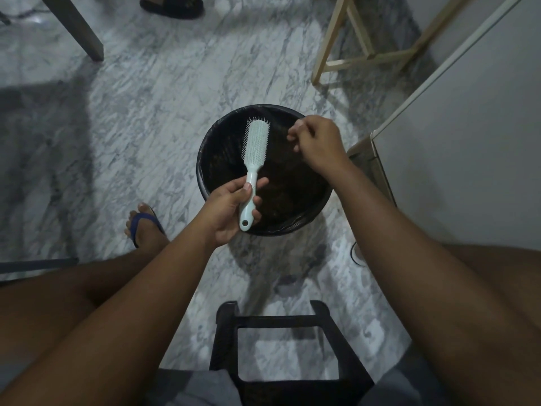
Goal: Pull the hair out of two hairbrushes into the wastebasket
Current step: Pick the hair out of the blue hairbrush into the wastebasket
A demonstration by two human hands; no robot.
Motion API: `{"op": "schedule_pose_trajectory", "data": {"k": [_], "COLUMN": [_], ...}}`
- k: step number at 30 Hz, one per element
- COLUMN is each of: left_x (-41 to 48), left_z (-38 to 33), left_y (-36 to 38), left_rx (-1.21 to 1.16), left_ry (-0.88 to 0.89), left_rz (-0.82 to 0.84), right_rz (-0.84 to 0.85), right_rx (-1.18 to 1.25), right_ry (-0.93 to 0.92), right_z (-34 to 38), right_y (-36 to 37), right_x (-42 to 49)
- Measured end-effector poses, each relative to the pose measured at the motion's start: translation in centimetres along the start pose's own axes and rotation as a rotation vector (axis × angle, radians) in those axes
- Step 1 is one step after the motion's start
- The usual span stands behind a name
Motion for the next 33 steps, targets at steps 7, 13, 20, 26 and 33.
{"op": "schedule_pose_trajectory", "data": {"k": [7, 13, 20, 26, 33], "left_x": [0.2, -0.3, 0.0, -0.1, -0.3], "left_z": [0.1, 1.2, 1.1, 1.2, 0.7], "left_y": [1.1, 0.4, 1.8, 2.1, 1.6], "left_rx": [0.035, 0.095, 0.186, 0.072, -0.019], "left_ry": [-0.006, -0.035, -0.026, -0.036, -0.021], "left_rz": [0.031, -0.006, 0.026, 0.095, 0.083], "right_rz": [0.128, -0.14, 0.126, -0.012, -0.171], "right_rx": [-0.307, -0.201, -0.455, -0.263, 0.221], "right_ry": [-0.135, -0.095, -0.049, -0.066, 0.062], "right_z": [2.7, 2.8, 3.6, 4.1, -0.6], "right_y": [3.9, -0.6, 4.0, 0.9, -1.2], "right_x": [-1.5, -0.9, 1.0, 2.6, 2.0]}}
Point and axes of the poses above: each hand's wrist, its own x-axis towards the middle knuckle, its own y-axis out of the palm, z = x × y, the point moved 9 cm from there along x, towards the middle knuckle, and after that the axes turned 15 degrees about z, right-handed, at the moved point
